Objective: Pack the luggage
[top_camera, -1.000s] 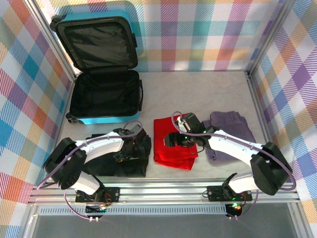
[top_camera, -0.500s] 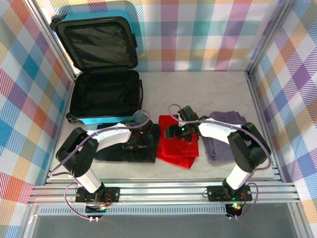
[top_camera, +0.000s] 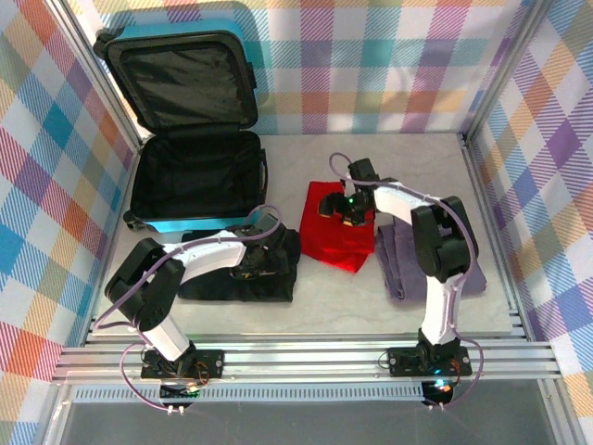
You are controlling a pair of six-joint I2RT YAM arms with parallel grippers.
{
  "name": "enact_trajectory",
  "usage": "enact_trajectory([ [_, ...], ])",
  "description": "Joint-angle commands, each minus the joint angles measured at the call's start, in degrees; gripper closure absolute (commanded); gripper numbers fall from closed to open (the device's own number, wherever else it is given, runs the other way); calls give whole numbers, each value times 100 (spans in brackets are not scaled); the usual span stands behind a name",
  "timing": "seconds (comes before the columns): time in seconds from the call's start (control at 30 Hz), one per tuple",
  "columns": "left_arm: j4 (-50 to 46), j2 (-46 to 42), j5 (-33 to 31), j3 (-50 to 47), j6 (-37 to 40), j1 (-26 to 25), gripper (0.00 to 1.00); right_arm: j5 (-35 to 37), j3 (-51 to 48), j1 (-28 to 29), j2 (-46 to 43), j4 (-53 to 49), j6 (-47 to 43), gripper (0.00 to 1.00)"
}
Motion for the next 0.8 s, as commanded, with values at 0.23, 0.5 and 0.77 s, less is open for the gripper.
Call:
enact_trajectory([
  [0.23,1109,1173,1280,448,-557,-898,8,-157,2452,-327,1123,-1270,-671,24],
  [0.5,917,1461,1384,1153,-495,-1099,9,-20,2020,-645,48,-1601,-1034,22],
  [0.77,-663,-209,268,1089,-313,-873,4,-237,-312,-632,-1757,-946,-843,21],
])
